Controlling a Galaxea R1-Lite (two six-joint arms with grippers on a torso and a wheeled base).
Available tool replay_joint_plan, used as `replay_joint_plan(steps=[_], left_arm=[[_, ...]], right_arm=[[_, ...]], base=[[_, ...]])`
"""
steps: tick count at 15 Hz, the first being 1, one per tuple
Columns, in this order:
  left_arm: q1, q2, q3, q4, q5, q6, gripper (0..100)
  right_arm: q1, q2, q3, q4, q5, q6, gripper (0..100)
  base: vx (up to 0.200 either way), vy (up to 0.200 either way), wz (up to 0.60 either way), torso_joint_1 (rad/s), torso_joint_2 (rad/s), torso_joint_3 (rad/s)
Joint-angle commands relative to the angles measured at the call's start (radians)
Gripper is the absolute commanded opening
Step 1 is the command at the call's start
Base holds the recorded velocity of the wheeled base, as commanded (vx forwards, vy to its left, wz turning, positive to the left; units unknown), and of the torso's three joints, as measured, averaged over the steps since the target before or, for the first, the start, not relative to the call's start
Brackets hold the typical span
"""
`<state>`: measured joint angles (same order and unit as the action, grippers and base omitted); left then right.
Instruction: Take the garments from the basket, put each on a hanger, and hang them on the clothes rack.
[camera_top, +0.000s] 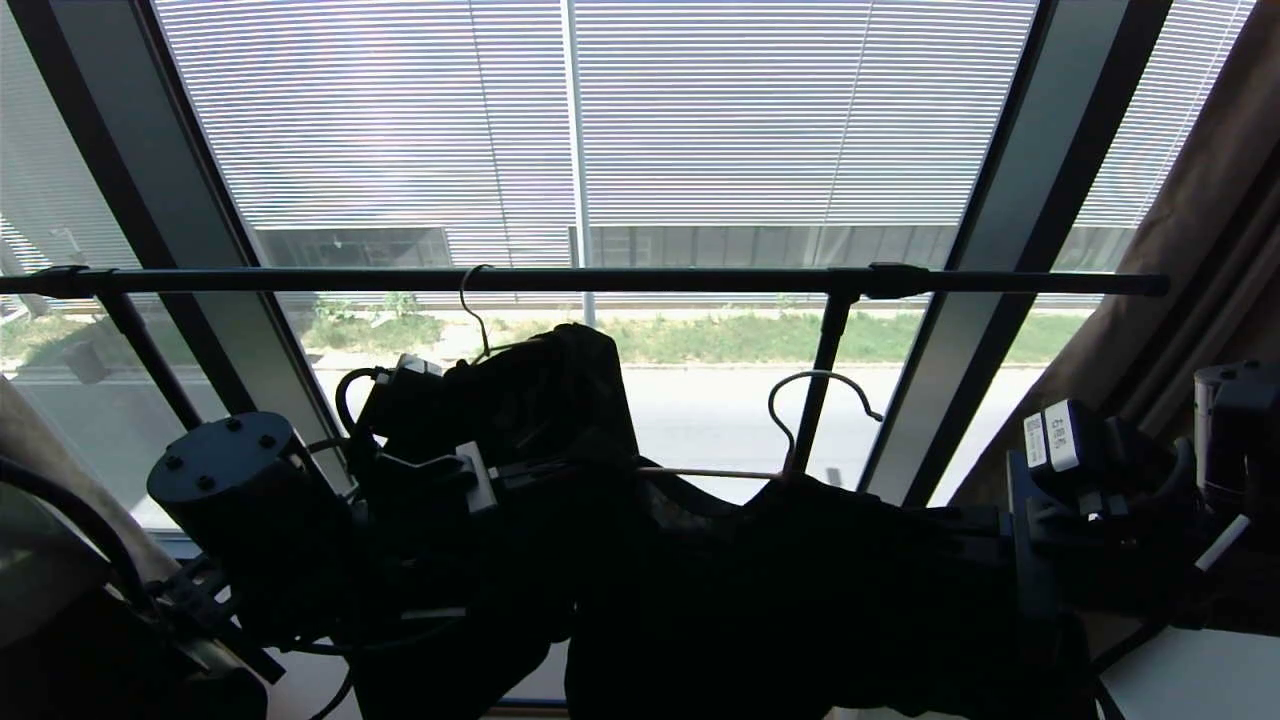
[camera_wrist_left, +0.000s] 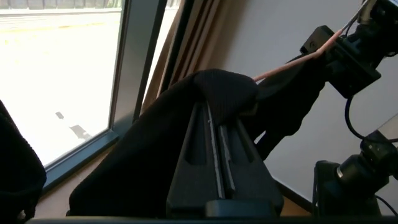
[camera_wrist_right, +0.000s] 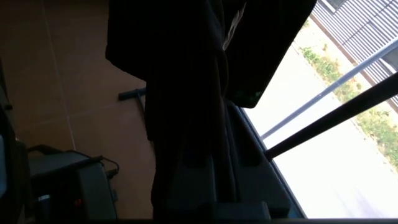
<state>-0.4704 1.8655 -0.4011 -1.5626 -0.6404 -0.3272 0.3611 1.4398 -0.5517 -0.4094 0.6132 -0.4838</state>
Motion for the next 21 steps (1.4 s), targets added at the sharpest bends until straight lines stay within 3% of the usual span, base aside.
replay_joint_plan(steps=[1,6,9,13,17,21], left_arm=[[-0.020,-0.025,0.011,-0.001,0.001,0.002,0],[-0.017,-0.031,0.002,0.055,0.001,0.053,0],[-0.007,-0.131,-0.070,0.323,0.007,0.062,0],[0.027,-0.193,-0.150,0.547,0.021,0.099,0],[0.030,-0.227,-0.234,0.769,0.128,0.165,0],[0.010,-0.236,-0.242,0.782,0.180,0.171,0]], right_arm=[[0.009,0.025,-0.001,0.000,-0.001,-0.001,0],[0.042,0.044,0.001,0.000,-0.036,-0.001,0],[0.042,0.036,0.001,-0.002,-0.036,-0.001,0],[0.042,0.007,0.003,0.000,-0.029,0.001,0],[0.042,-0.018,0.007,0.000,-0.024,0.002,0],[0.045,-0.018,0.015,0.007,0.003,0.002,0]], base=[[0.000,0.000,0.00,0.000,0.00,0.000],[0.000,0.000,0.00,0.000,0.00,0.000],[0.000,0.000,0.00,0.000,0.00,0.000],[0.000,0.000,0.00,0.000,0.00,0.000],[0.000,0.000,0.00,0.000,0.00,0.000],[0.000,0.000,0.00,0.000,0.00,0.000]])
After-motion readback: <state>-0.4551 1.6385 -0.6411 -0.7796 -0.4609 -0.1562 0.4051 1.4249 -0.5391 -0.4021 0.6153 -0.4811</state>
